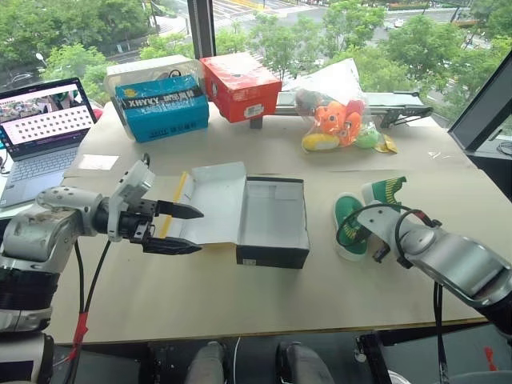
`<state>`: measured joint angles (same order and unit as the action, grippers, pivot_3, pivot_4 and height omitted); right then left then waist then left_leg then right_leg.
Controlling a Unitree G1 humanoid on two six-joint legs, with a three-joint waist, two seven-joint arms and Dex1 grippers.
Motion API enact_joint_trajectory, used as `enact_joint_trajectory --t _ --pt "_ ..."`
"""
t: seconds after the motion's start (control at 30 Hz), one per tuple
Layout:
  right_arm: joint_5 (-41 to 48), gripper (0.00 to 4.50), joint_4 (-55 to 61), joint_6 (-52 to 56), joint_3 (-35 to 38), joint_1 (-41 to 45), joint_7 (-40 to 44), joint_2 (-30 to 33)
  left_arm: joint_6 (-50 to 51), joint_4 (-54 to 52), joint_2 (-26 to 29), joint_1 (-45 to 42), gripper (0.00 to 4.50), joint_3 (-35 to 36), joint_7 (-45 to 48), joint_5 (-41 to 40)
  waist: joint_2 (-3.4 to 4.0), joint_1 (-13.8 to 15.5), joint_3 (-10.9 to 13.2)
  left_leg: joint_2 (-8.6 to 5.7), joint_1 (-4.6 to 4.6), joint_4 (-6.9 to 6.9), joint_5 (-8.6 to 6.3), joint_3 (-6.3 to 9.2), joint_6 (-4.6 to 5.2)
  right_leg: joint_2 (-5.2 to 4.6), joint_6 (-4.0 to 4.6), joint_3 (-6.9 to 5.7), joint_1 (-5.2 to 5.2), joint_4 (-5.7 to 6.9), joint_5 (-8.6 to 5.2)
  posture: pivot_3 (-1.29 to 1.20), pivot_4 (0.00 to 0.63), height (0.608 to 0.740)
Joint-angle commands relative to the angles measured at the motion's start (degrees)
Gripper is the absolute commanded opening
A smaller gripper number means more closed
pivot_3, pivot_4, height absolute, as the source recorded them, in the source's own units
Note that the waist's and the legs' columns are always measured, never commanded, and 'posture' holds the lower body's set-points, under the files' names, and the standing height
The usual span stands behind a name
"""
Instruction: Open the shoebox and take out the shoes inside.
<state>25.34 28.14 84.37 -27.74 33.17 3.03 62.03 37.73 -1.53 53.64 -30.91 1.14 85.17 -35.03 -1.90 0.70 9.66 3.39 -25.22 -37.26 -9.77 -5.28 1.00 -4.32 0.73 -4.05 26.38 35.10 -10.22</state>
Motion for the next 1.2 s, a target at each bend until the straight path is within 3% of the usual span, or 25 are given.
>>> enact_joint_trajectory --t 0.03,0.17,0.23,0.4,0.53,0.8,0.97,1.1,1.2 --pt "-3.43 2.65 -1.47 0.77 2.64 -2.64 2.27 3.31 -0.61 -0.93 0.18 -0.95 4.50 1.00 0.30 -0.70 0.00 0.05 0.00 -0.01 -0.01 -0.02 0.00 0.00 0.00 -0.02 0.00 0.00 0.00 0.01 0.00 0.00 0.150 0.739" --pt "-5.73 4.02 -1.69 -0.24 3.01 -4.18 4.25 4.63 -0.81 -0.68 0.13 -1.12 4.50 0.83 0.45 -0.59 0.00 0.01 0.00 -0.15 -0.01 -0.04 0.00 -0.03 0.01 -0.10 -0.02 0.09 0.00 0.01 0.02 0.00 0.150 0.739" --pt "-6.80 4.47 -1.19 -0.38 2.21 -3.85 5.05 3.83 -0.92 -0.55 0.16 -1.20 4.50 0.76 0.62 -0.53 0.00 -0.10 0.00 -0.15 -0.01 -0.07 -0.01 -0.03 0.01 -0.09 -0.05 0.11 -0.01 0.01 0.03 0.00 0.150 0.739" --pt "-8.44 4.47 -0.50 0.48 3.85 -2.64 6.31 0.11 -1.03 -0.26 0.22 -1.54 4.50 0.70 0.97 -0.43 0.00 -0.51 0.00 0.01 0.03 -0.10 0.00 0.00 0.00 0.09 -0.06 0.12 0.00 0.07 0.04 0.00 0.150 0.739" --pt "-7.20 4.47 2.15 2.83 9.81 -2.31 9.25 -1.36 -1.22 -0.04 0.21 -1.61 4.50 0.64 1.14 -0.24 0.00 -0.46 0.00 0.04 0.04 -0.13 0.00 0.01 0.00 0.12 -0.06 0.12 0.02 0.15 0.04 0.00 0.150 0.739" --pt "-0.78 4.47 11.50 7.55 20.29 -4.25 19.69 2.74 -2.17 0.43 0.00 -1.31 4.50 0.56 1.25 0.44 0.00 0.02 0.00 0.01 0.01 -0.15 -0.02 -0.02 0.02 0.02 -0.05 0.12 0.01 0.08 0.03 0.00 0.150 0.739" --pt "6.22 4.47 15.45 8.13 31.95 -6.54 27.41 2.32 -2.00 -0.59 -0.43 1.14 4.50 2.14 -1.06 0.18 0.00 0.02 0.00 0.00 0.01 -0.15 -0.03 -0.02 0.03 -0.04 -0.06 0.15 -0.01 0.08 0.04 0.00 0.150 0.739" --pt "16.57 4.47 22.47 8.13 44.77 -9.16 31.53 -11.13 -1.44 -1.35 -7.00 4.29 4.50 9.72 -16.11 -0.70 -0.04 -0.14 0.00 0.16 0.09 -0.20 -0.03 0.06 0.03 0.14 -0.12 0.16 -0.11 0.08 0.07 0.00 0.150 0.739" --pt "15.01 4.47 25.74 8.13 49.43 -12.64 26.13 -22.25 0.31 -2.67 -13.24 7.21 4.50 15.83 -30.89 0.30 -0.05 -0.02 -0.01 0.33 0.08 -0.24 -0.02 0.18 0.03 0.29 -0.28 0.11 -0.12 0.14 0.17 0.00 0.150 0.739"
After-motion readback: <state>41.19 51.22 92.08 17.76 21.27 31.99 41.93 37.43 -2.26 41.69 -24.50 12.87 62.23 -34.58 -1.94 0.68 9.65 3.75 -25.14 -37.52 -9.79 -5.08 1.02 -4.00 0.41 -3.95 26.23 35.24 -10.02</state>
